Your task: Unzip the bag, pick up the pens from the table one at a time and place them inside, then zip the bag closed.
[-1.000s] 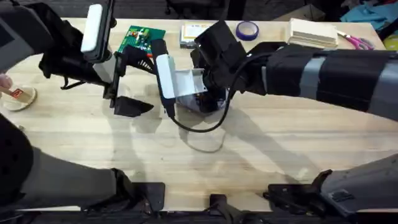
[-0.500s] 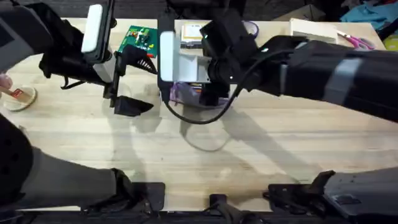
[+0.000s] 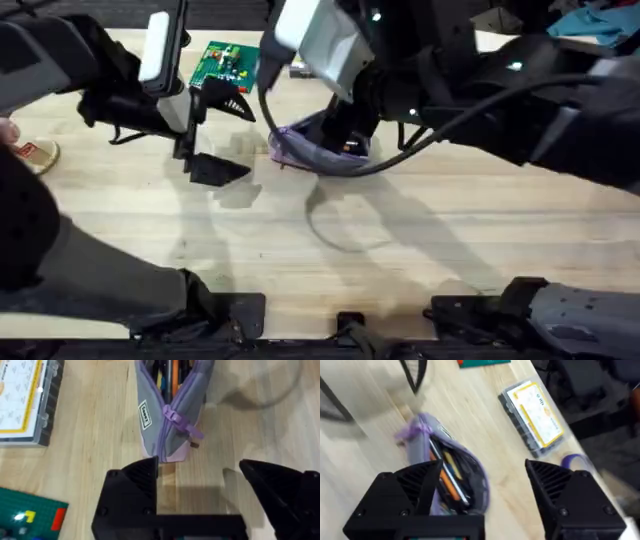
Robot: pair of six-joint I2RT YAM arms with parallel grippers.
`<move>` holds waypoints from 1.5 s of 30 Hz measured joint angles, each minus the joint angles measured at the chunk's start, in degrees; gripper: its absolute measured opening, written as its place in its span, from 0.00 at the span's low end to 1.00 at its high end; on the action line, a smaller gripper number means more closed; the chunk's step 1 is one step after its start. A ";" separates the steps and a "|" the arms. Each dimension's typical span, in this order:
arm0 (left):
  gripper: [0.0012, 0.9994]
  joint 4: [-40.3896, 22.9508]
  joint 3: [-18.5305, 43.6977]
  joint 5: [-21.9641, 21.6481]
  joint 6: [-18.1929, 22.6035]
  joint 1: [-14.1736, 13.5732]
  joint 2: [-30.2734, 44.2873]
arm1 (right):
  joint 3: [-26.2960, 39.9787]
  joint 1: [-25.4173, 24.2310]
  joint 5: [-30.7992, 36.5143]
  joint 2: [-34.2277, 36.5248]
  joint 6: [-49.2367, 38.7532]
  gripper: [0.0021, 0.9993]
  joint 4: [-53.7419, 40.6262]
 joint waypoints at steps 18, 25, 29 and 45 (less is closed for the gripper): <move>0.99 14.63 0.00 7.69 -6.03 0.47 9.66 | -0.02 10.37 -8.48 -2.95 51.74 1.00 0.01; 0.99 15.23 0.00 10.25 -7.34 1.97 11.08 | 0.00 10.37 -8.69 -2.24 60.56 1.00 0.31; 0.99 15.23 0.00 10.41 -7.53 2.01 11.30 | -0.02 10.37 -8.69 0.56 65.69 1.00 1.16; 0.99 15.25 0.00 10.41 -7.53 2.01 11.33 | -0.02 14.74 5.21 4.08 76.73 1.00 5.60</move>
